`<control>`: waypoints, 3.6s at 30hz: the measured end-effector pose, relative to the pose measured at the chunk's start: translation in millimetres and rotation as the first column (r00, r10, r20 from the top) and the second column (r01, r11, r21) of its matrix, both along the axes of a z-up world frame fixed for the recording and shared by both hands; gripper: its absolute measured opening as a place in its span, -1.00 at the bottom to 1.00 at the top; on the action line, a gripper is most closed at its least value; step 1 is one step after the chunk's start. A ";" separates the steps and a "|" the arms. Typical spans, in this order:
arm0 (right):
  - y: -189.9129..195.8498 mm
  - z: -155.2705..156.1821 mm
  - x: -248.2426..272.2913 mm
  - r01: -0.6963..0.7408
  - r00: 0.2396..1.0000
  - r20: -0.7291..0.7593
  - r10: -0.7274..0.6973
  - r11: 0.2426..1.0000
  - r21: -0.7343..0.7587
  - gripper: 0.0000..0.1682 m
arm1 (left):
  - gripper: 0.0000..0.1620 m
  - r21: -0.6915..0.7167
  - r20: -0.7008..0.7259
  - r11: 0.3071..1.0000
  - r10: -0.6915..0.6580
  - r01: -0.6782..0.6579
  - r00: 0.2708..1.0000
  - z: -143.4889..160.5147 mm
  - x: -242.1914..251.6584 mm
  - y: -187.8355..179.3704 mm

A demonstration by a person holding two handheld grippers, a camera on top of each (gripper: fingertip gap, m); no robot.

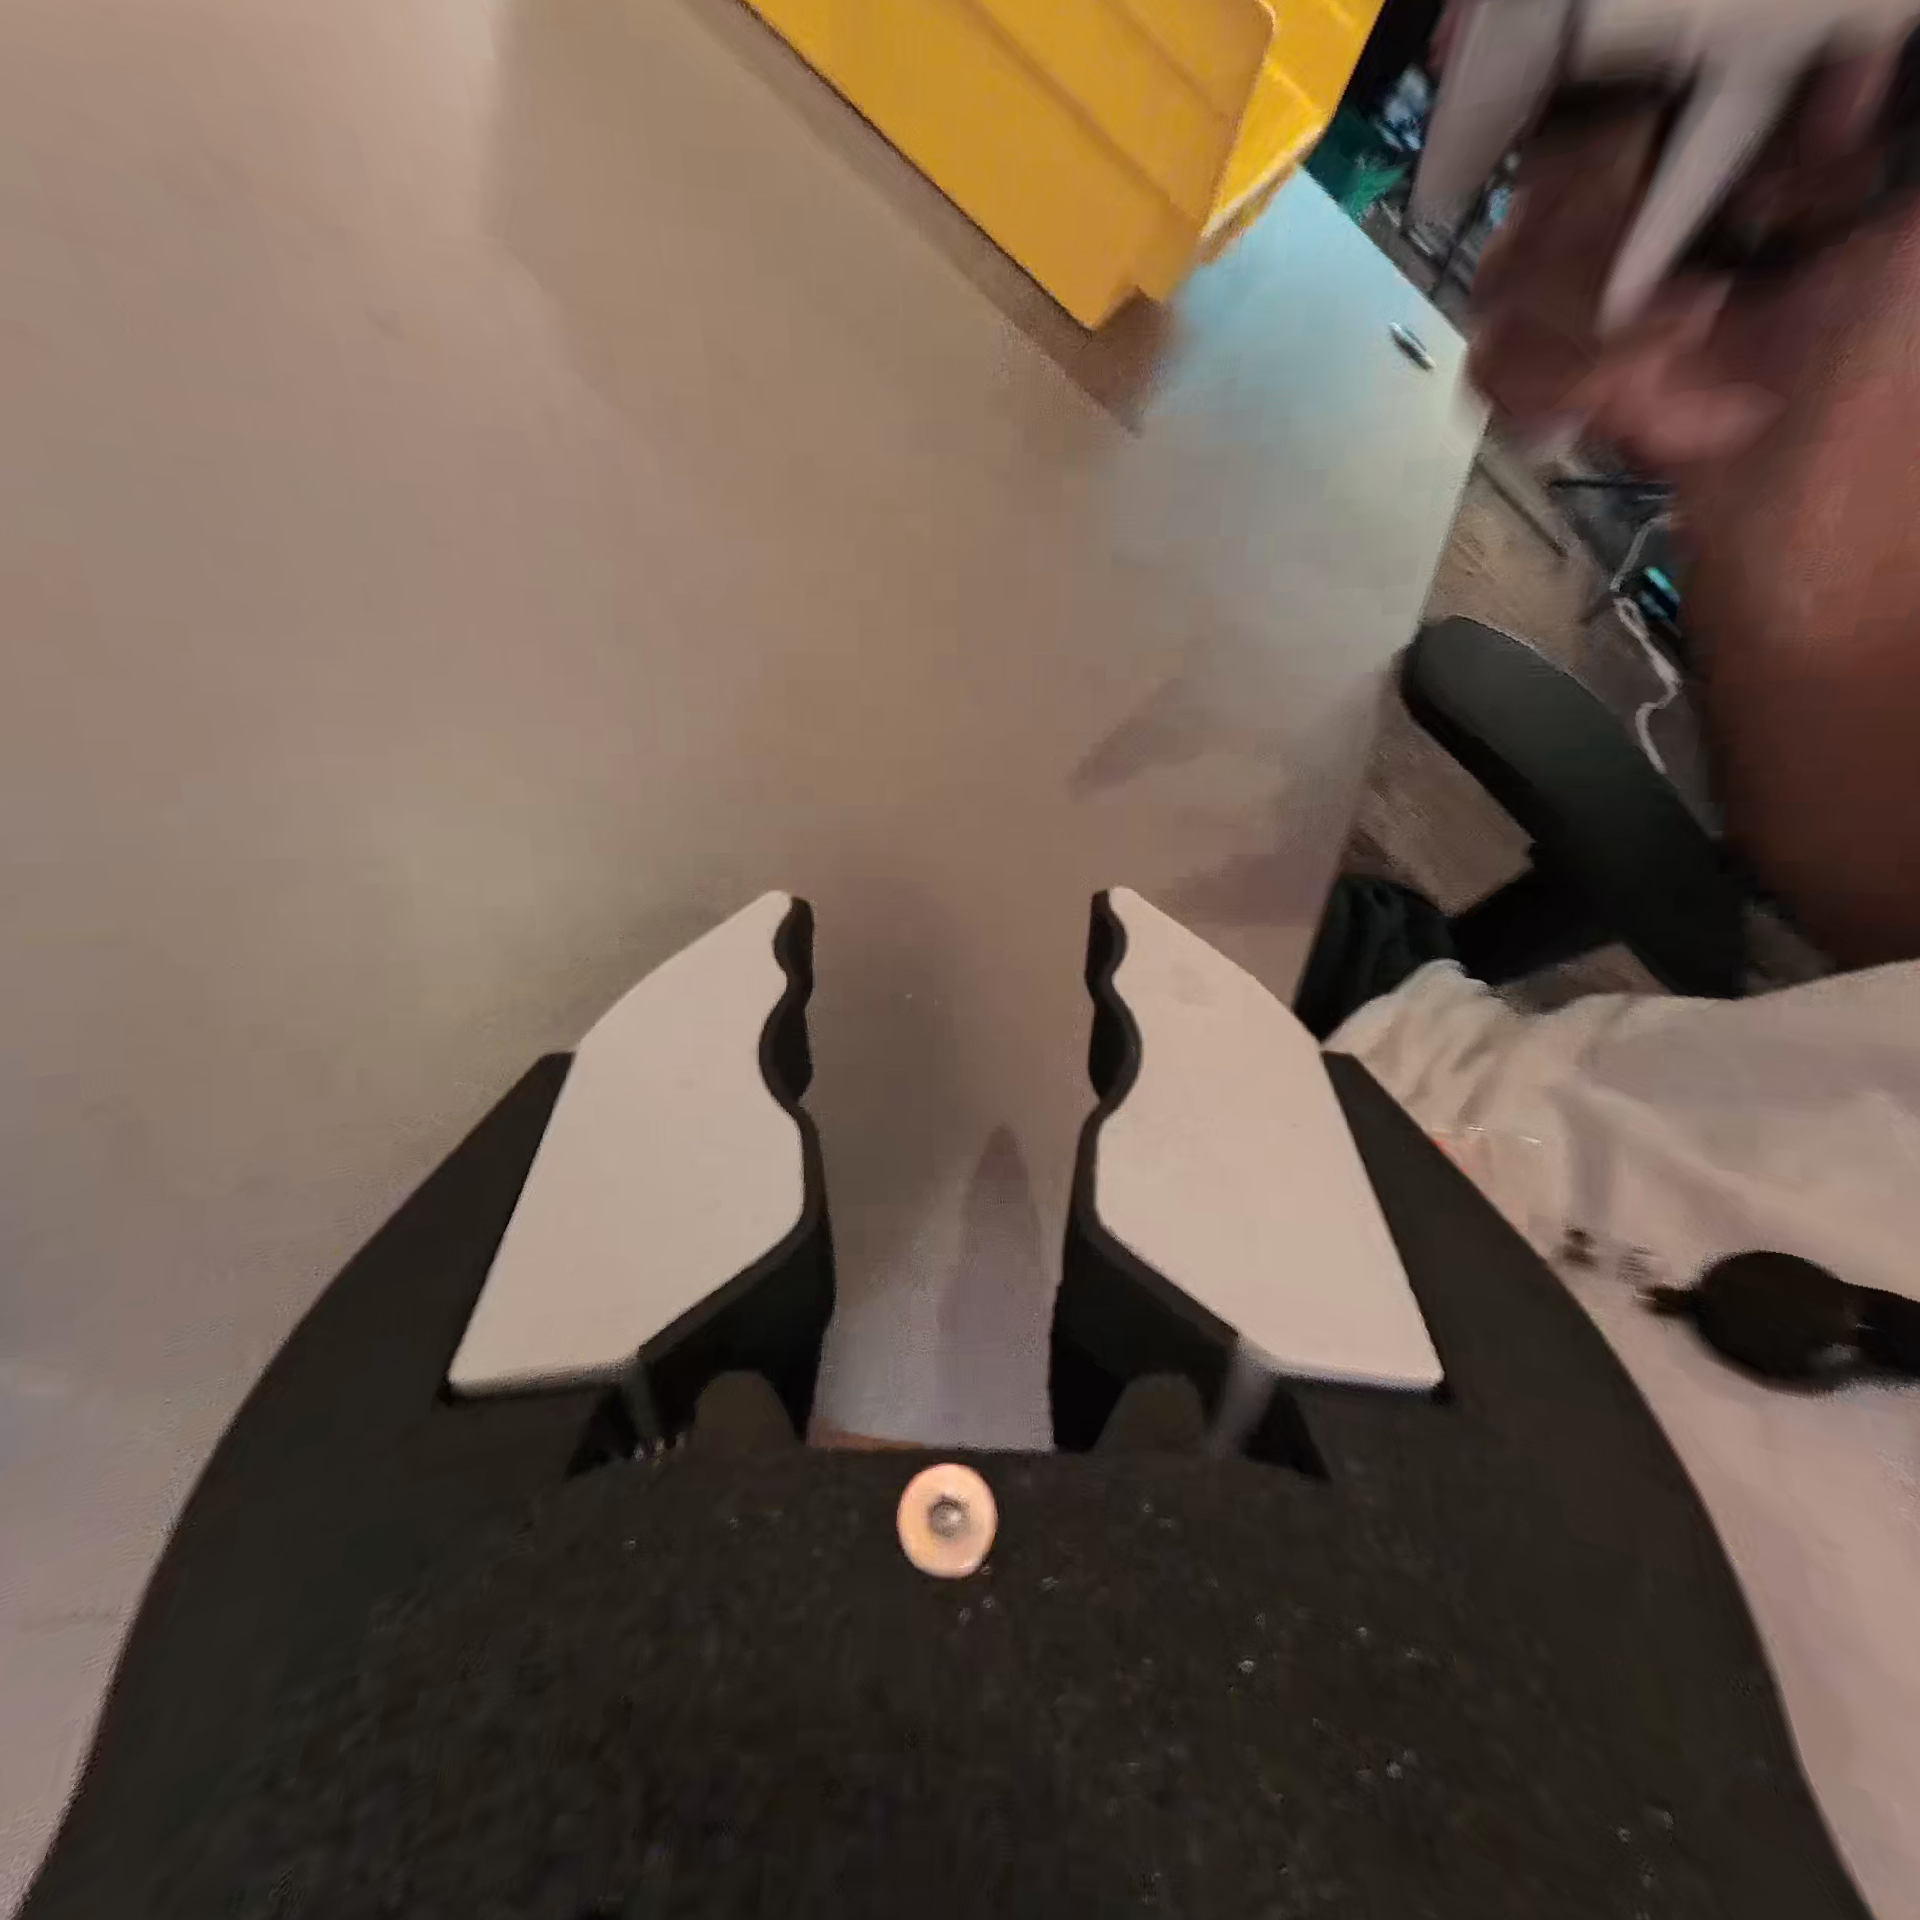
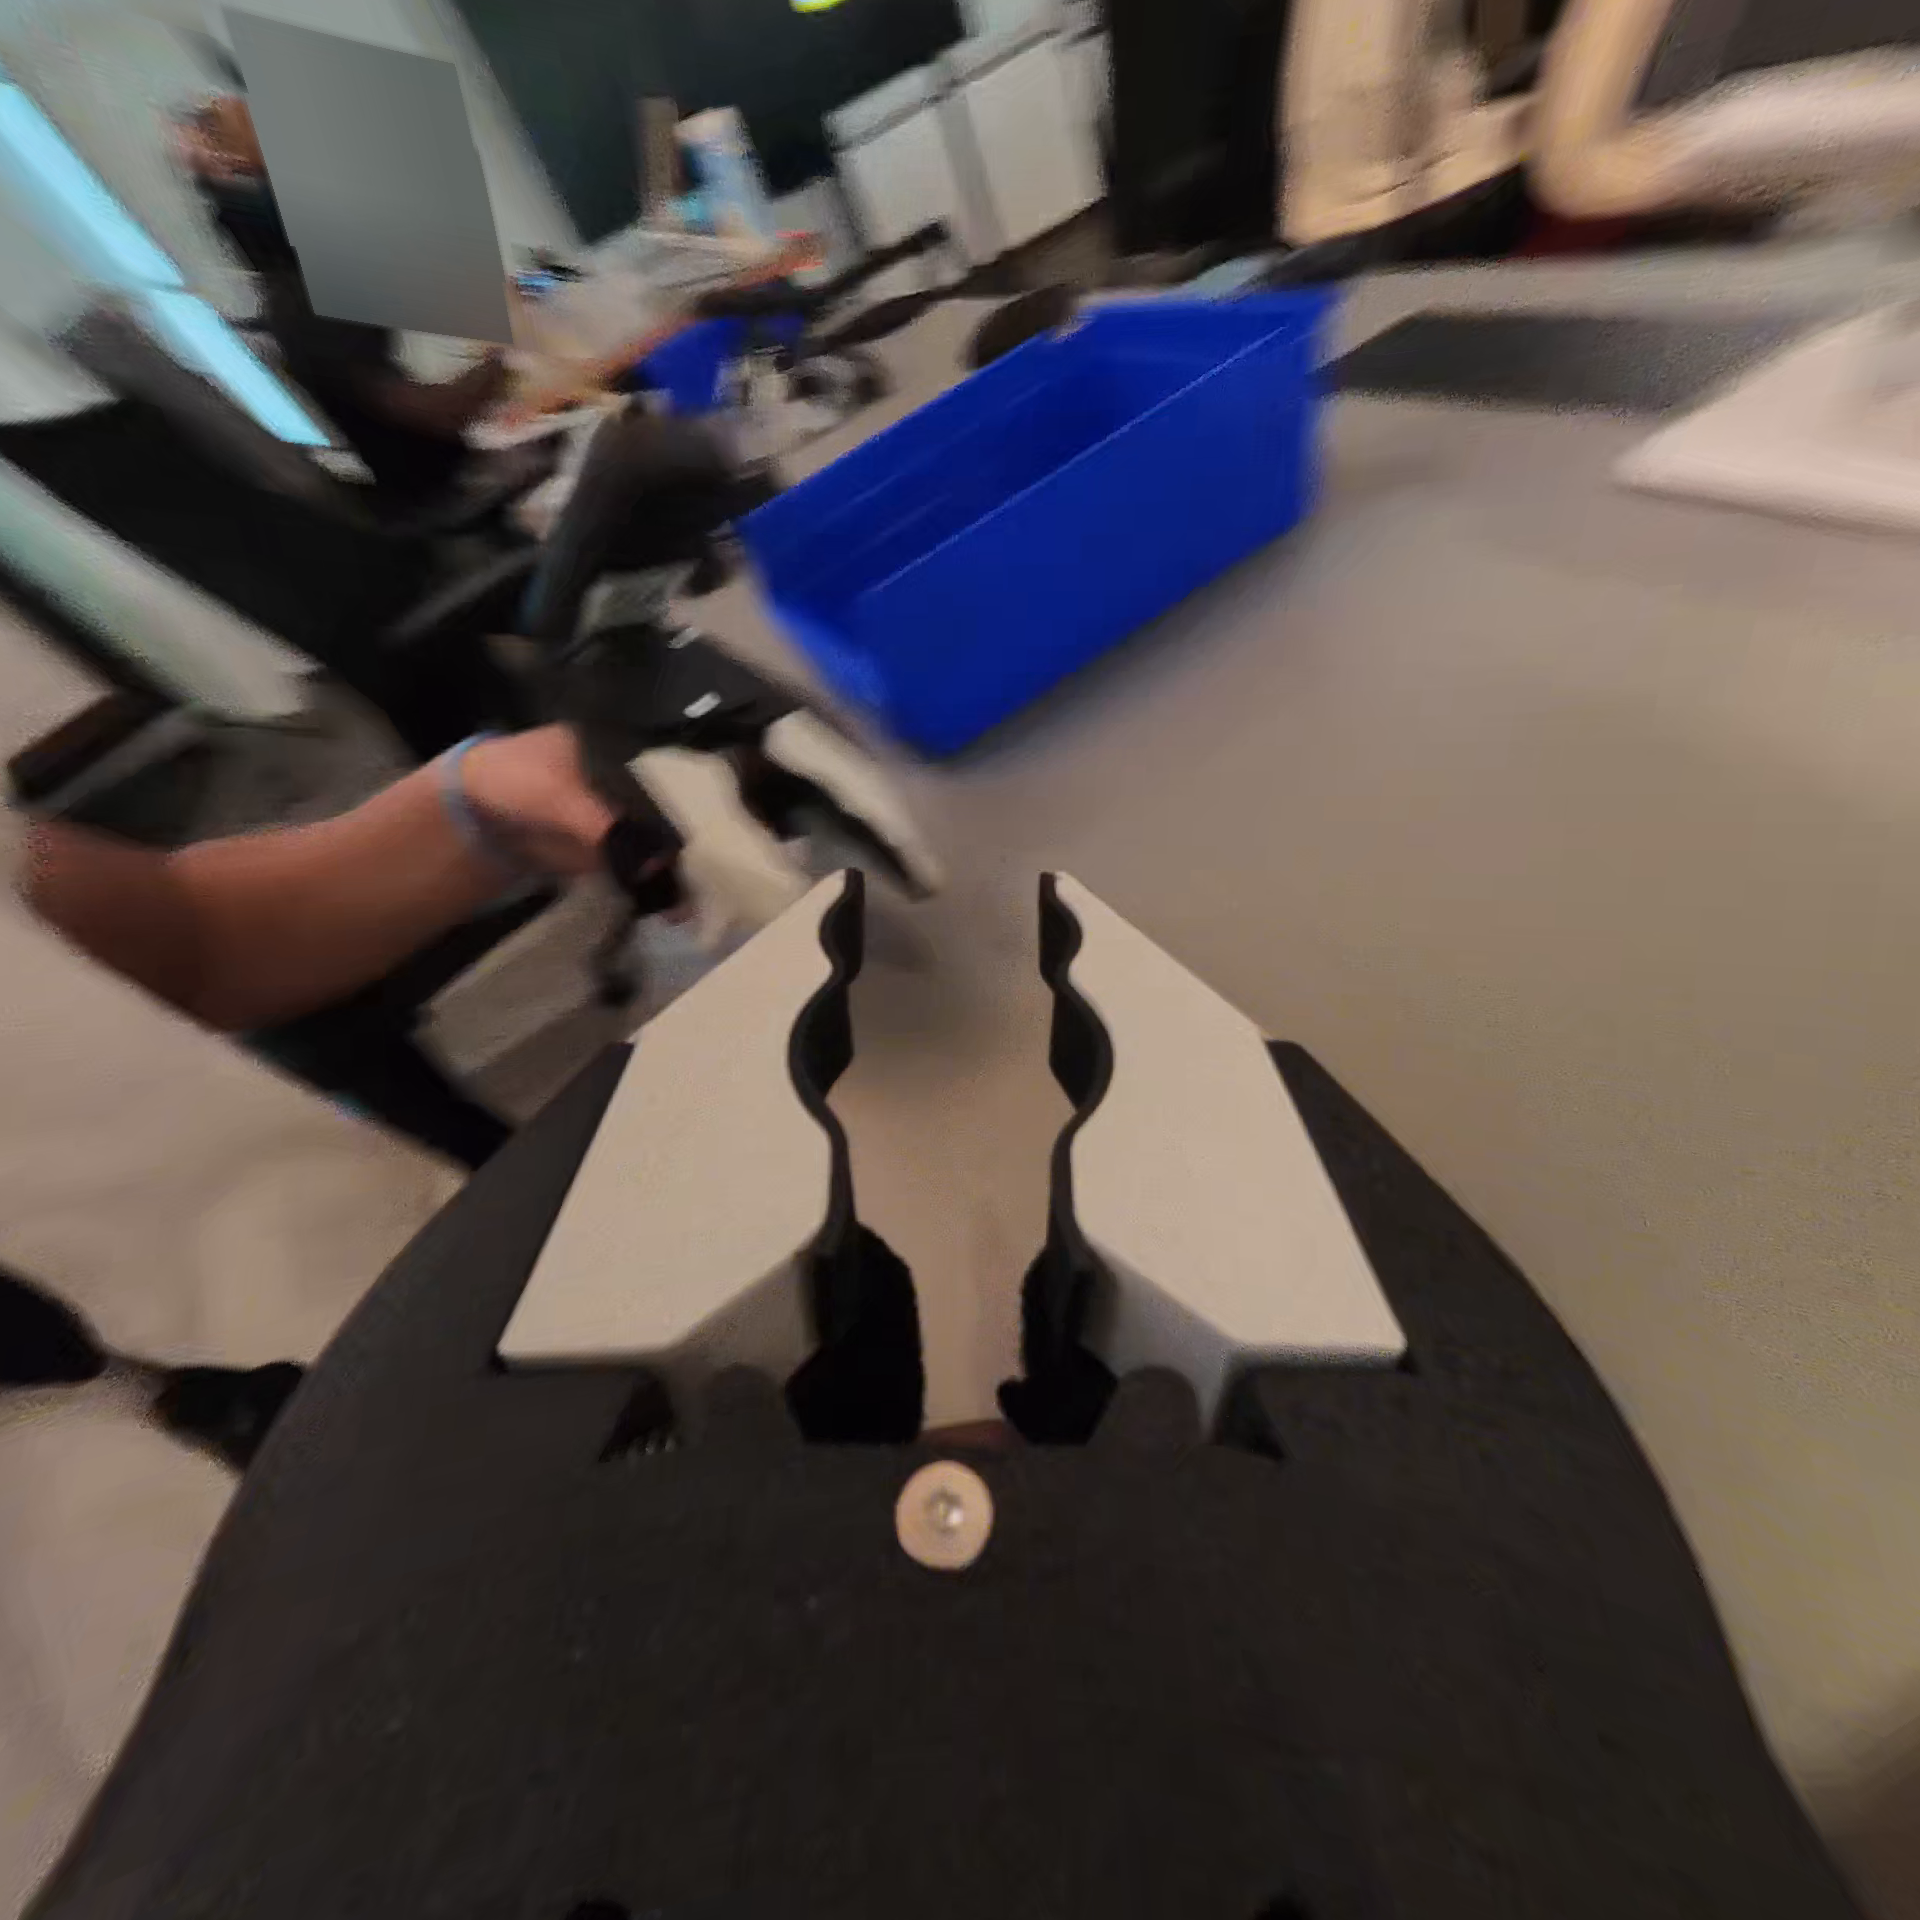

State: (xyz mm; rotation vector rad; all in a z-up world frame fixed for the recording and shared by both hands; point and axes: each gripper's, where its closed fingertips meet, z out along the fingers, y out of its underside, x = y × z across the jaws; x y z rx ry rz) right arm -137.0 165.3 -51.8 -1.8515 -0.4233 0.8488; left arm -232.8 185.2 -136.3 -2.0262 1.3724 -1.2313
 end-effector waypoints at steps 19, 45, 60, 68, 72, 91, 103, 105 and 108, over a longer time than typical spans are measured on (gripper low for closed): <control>-19.1 -79.6 -56.5 -0.109 0.987 0.118 0.110 0.994 -0.010 -0.48 | -0.11 0.366 -0.555 0.900 0.417 -0.239 0.720 -28.4 -150.5 259.3; 56.6 21.1 -75.0 -0.462 0.673 -0.675 0.302 0.885 -0.064 -0.45 | -0.51 0.953 0.050 0.301 -0.270 0.036 0.962 146.4 -1.1 64.5; 30.6 38.9 -90.6 -0.561 0.586 -0.666 0.462 0.824 0.079 -0.80 | -0.51 0.970 0.056 0.239 -0.380 0.040 0.923 128.9 27.8 22.7; 46.4 24.1 -79.5 -0.459 0.663 -0.646 0.378 0.887 0.048 -0.81 | -0.50 0.910 0.129 0.414 -0.264 -0.008 0.956 116.0 22.1 33.5; 61.0 2.5 -56.8 -0.335 0.785 -0.542 0.300 0.942 0.037 -0.81 | -0.45 0.479 0.442 0.842 0.013 -0.249 0.897 105.5 19.3 51.0; 63.2 -7.2 -44.6 -0.235 0.883 -0.405 0.238 0.970 0.057 -0.80 | -0.51 -0.047 0.602 0.998 0.055 -0.034 0.796 112.4 21.7 23.8; 53.3 -11.9 -85.1 -0.322 0.872 -0.368 0.323 0.945 0.066 -0.80 | -0.32 -0.040 0.539 0.999 0.052 -0.035 0.841 93.1 47.1 17.2; 54.0 -8.9 -79.5 -0.310 0.871 -0.374 0.318 0.947 0.084 -0.80 | -0.15 -0.047 0.569 0.999 0.019 0.010 0.822 99.2 38.5 12.8; 64.9 -8.7 -61.2 -0.221 0.900 -0.368 0.234 0.972 0.077 -0.80 | -0.51 -0.047 0.645 0.997 -0.018 0.064 0.764 111.5 18.0 13.7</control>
